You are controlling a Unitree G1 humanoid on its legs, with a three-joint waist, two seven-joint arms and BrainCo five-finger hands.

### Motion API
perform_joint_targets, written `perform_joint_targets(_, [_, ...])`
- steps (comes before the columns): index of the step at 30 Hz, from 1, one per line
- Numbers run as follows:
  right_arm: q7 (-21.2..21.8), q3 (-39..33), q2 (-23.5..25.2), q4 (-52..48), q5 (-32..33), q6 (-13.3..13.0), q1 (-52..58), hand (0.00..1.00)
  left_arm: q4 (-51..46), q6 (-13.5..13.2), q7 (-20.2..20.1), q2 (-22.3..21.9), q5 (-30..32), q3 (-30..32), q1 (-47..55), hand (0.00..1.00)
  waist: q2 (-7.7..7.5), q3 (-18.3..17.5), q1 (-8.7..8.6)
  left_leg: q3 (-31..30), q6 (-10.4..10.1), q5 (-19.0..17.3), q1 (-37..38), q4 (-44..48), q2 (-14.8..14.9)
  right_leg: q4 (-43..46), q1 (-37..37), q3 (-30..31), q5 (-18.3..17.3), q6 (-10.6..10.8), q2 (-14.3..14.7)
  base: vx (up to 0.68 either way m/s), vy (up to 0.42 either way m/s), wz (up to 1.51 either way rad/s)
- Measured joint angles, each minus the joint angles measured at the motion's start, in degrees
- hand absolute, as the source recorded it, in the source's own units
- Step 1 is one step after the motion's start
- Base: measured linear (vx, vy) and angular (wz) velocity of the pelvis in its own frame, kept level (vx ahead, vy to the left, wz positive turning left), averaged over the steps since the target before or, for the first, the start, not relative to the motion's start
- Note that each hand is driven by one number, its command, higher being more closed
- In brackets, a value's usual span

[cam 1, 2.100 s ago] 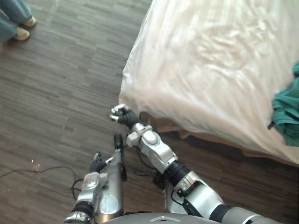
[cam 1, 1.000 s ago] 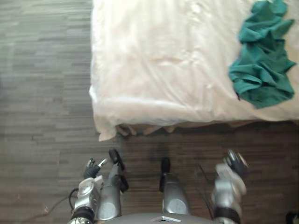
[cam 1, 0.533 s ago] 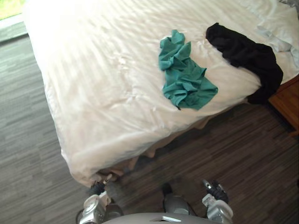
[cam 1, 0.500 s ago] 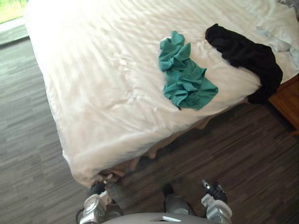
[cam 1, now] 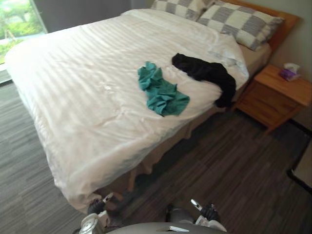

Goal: Tidy the bed and pick cloth on bed and put in laundry

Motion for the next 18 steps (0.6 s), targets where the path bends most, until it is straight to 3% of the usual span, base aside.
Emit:
perform_joint_targets(1, [0.0,0.0,0.1,0.0,0.0,0.0,0.0,0.00,0.2,0.2,0.0,-0.1,0.6,0.2,0.0,0.00,0.41,-0.3,0.28,2.1,0.3,0.5,-0.1,-0.8,0.8,-2.4,-0.1,-2.4,-0.1,-2.2,0.4,-0.18,-0.059,-0.77])
perform_joint_targets(2, [0.0,-0.1,-0.2,-0.1,0.0,-0.1,-0.1,0.00,0.4,0.3,0.0,-0.4,0.6,0.3,0.0,0.00,2.48,-0.5,0.43,3.3,0.3,0.8,-0.1,-1.3,2.0,-0.6,-0.8,-4.9,-1.5,-3.8,0.3,-0.12,-0.073,-0.81])
perform_joint_targets(3, [0.0,0.1,-0.7,0.0,-0.1,-0.1,-0.3,0.00,0.3,0.3,0.1,-0.3,0.7,1.0,0.4,0.00,1.56,-0.5,0.38,5.0,-0.3,1.2,-0.3,-0.8,2.9,11.4,-3.7,-7.8,-4.7,-5.5,-1.4,-0.07,-0.087,-0.53])
perform_joint_targets(4, [0.0,0.5,-0.5,0.2,-0.3,-0.1,-0.2,0.00,0.0,0.2,0.1,0.4,0.7,1.1,0.5,0.00,0.21,-0.7,0.17,5.2,-0.5,1.3,0.1,-0.6,1.9,15.4,-3.6,-8.6,-5.6,-5.8,-2.5,-0.05,-0.108,-0.70])
perform_joint_targets(5, [0.0,1.2,0.1,1.2,-1.4,0.0,1.0,0.00,0.3,0.2,0.1,2.0,0.7,1.4,0.4,0.00,-1.86,-1.3,0.98,6.3,-1.2,1.0,1.1,-0.5,0.6,11.5,-1.5,-8.1,-9.6,-2.0,-2.3,-0.03,-0.094,-1.09])
perform_joint_targets(6, [0.0,1.4,-0.5,2.6,-2.1,-0.1,0.2,0.00,2.8,0.7,0.2,2.1,0.7,1.6,0.2,0.00,-1.58,-2.0,1.64,5.9,0.6,0.1,0.9,-1.0,0.9,6.6,-0.9,-5.7,-6.6,-2.5,0.9,-0.04,-0.039,-1.34])
perform_joint_targets(8, [0.0,2.2,-1.6,4.6,-2.6,-0.3,-1.5,0.00,4.3,0.8,0.4,1.3,0.5,2.1,1.3,0.00,0.64,-2.5,1.79,3.9,4.8,0.4,-0.6,-2.6,0.4,-1.9,-0.3,-2.9,-1.8,-3.6,4.4,-0.08,0.016,-1.37])
perform_joint_targets(13, [-0.3,1.0,-3.1,6.7,-3.7,-0.4,-3.0,0.00,5.3,0.9,1.4,1.6,1.7,2.4,0.2,0.00,1.81,-0.3,1.53,7.9,2.9,2.1,1.2,0.2,0.8,-10.4,3.2,2.7,5.1,-3.3,6.9,-0.04,0.007,-0.64])
perform_joint_targets(15, [-0.3,1.1,-3.1,6.8,-4.3,-0.3,-3.3,0.00,5.1,0.9,1.5,1.6,1.7,2.4,0.0,0.00,1.64,-0.3,1.66,9.0,2.9,2.1,1.6,2.5,0.9,-11.9,4.0,4.7,5.5,-3.1,6.9,-0.06,0.042,-0.57])
perform_joint_targets(18, [-0.3,1.2,-2.8,6.7,-4.4,0.2,-3.4,0.00,4.3,0.9,2.4,1.6,1.6,2.4,-0.1,0.00,1.01,0.0,1.65,4.6,3.7,1.7,0.5,7.9,0.5,-12.5,3.6,9.2,5.8,-3.3,7.3,-0.06,0.021,-0.67])
